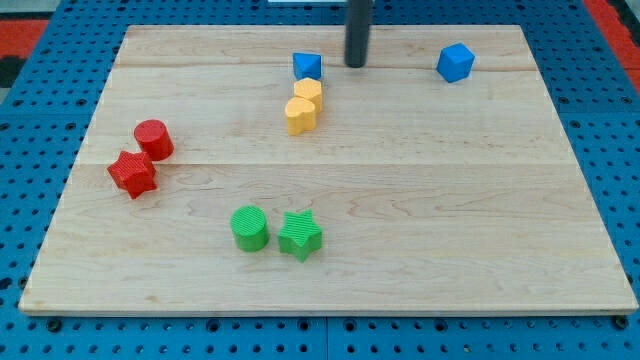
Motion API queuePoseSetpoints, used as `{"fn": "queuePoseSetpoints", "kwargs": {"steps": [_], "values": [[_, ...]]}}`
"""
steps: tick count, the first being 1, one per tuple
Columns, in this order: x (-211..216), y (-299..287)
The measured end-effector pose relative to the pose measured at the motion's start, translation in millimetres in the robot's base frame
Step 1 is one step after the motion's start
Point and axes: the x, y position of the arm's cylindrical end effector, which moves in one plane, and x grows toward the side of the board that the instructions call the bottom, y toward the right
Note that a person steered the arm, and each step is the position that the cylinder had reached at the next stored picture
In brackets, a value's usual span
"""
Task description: Keep blue triangle vertically above red circle
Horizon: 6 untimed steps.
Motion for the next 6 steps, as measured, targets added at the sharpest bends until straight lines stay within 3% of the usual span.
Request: {"fn": "queuePoseSetpoints", "kwargs": {"steps": [1,2,3,4,6], "values": [[0.0,-73.8],[12.7,-81.6],[35.4,-54.2],[44.2,-100.9],[2.0,-197.0]]}}
